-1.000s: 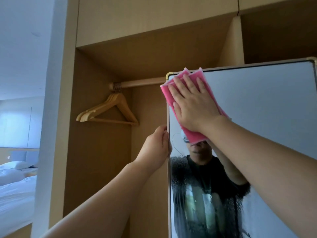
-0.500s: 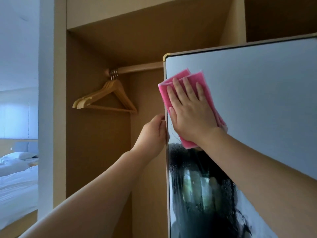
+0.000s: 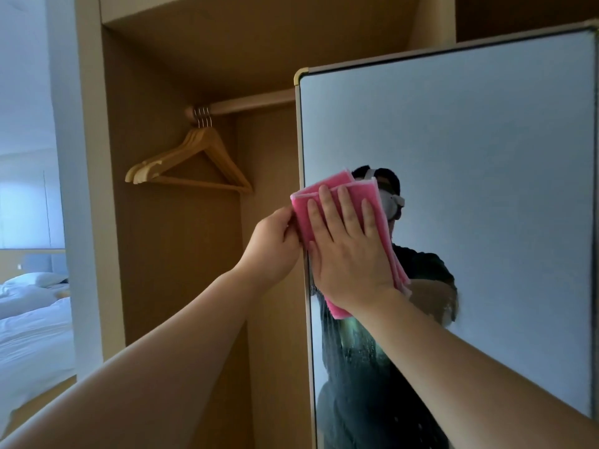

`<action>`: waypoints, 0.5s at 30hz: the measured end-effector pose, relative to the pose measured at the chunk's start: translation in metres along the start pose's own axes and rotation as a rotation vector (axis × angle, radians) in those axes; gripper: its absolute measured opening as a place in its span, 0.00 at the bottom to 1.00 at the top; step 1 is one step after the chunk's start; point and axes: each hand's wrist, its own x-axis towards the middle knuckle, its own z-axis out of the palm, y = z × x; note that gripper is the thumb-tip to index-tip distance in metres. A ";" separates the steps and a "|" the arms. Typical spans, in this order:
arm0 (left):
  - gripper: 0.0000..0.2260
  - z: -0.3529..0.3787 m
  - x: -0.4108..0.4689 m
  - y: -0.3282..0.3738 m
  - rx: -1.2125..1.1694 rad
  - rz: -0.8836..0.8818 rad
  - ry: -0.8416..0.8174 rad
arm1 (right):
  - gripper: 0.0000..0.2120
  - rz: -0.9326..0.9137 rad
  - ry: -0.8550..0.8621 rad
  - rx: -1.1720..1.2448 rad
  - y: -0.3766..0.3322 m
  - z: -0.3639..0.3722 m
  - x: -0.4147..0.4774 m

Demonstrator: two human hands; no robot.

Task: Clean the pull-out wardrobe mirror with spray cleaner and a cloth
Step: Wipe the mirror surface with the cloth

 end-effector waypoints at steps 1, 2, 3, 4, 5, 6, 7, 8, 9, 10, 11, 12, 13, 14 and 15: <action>0.11 0.000 -0.002 0.000 -0.002 -0.003 -0.015 | 0.31 -0.006 -0.009 0.010 0.000 0.000 -0.002; 0.11 0.000 -0.003 0.001 -0.003 -0.006 -0.031 | 0.31 -0.016 -0.013 0.024 0.001 -0.001 -0.002; 0.12 0.000 -0.006 0.002 -0.007 -0.007 -0.046 | 0.30 -0.029 -0.013 0.040 0.003 -0.004 -0.001; 0.14 0.000 -0.008 0.003 -0.014 -0.007 -0.060 | 0.30 -0.050 -0.009 0.054 0.006 -0.007 -0.001; 0.17 0.001 -0.012 0.003 -0.027 -0.014 -0.071 | 0.30 -0.078 -0.006 0.063 0.009 -0.010 0.000; 0.19 0.003 -0.016 0.002 -0.041 -0.030 -0.079 | 0.29 -0.108 -0.004 0.072 0.011 -0.013 0.000; 0.21 0.006 -0.022 0.001 -0.057 -0.053 -0.085 | 0.29 -0.134 -0.005 0.080 0.014 -0.015 0.000; 0.23 0.009 -0.028 -0.001 -0.077 -0.083 -0.092 | 0.29 -0.155 -0.007 0.089 0.016 -0.017 0.001; 0.25 0.013 -0.035 -0.003 -0.103 -0.117 -0.100 | 0.28 -0.169 -0.010 0.098 0.018 -0.018 0.001; 0.26 0.017 -0.042 -0.005 -0.130 -0.152 -0.111 | 0.28 -0.177 -0.012 0.102 0.019 -0.019 0.001; 0.26 0.020 -0.050 -0.007 -0.156 -0.183 -0.119 | 0.28 -0.181 -0.015 0.103 0.020 -0.019 0.001; 0.25 0.024 -0.058 -0.010 -0.178 -0.214 -0.125 | 0.27 -0.185 -0.017 0.101 0.021 -0.020 0.001; 0.25 0.026 -0.065 -0.013 -0.194 -0.241 -0.133 | 0.27 -0.190 -0.018 0.095 0.021 -0.019 0.000; 0.24 0.028 -0.072 -0.018 -0.197 -0.264 -0.142 | 0.28 -0.196 -0.016 0.088 0.022 -0.019 -0.001; 0.24 0.030 -0.078 -0.023 -0.191 -0.285 -0.152 | 0.28 -0.203 -0.017 0.080 0.022 -0.019 -0.002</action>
